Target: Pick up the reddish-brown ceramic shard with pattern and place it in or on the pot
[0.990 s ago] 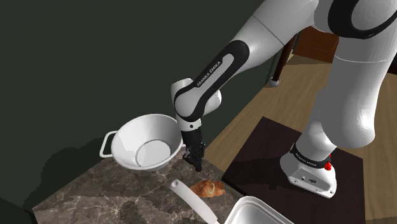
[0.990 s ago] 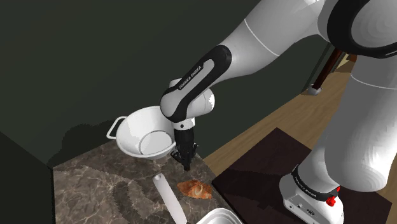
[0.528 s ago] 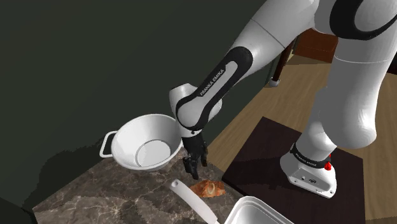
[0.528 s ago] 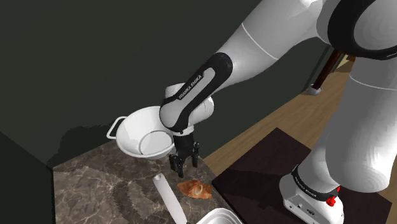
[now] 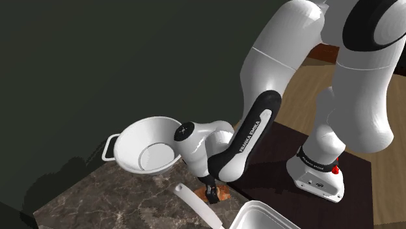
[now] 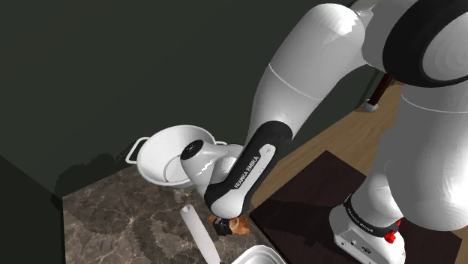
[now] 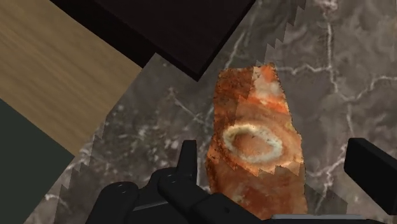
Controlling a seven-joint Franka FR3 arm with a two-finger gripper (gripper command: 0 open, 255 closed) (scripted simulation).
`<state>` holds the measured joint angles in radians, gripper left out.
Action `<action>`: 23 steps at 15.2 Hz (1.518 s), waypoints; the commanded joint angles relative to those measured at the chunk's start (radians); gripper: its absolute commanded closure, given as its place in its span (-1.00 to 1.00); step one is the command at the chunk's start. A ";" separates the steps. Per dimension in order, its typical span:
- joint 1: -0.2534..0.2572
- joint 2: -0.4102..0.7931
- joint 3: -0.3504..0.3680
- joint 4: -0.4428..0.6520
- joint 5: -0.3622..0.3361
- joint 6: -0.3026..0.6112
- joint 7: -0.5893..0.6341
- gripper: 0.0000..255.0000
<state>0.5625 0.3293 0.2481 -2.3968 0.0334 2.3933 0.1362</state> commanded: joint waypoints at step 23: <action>0.019 0.072 -0.015 -0.022 -0.037 0.094 0.017 1.00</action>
<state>0.5812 0.4007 0.2323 -2.4188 -0.0038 2.4869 0.1529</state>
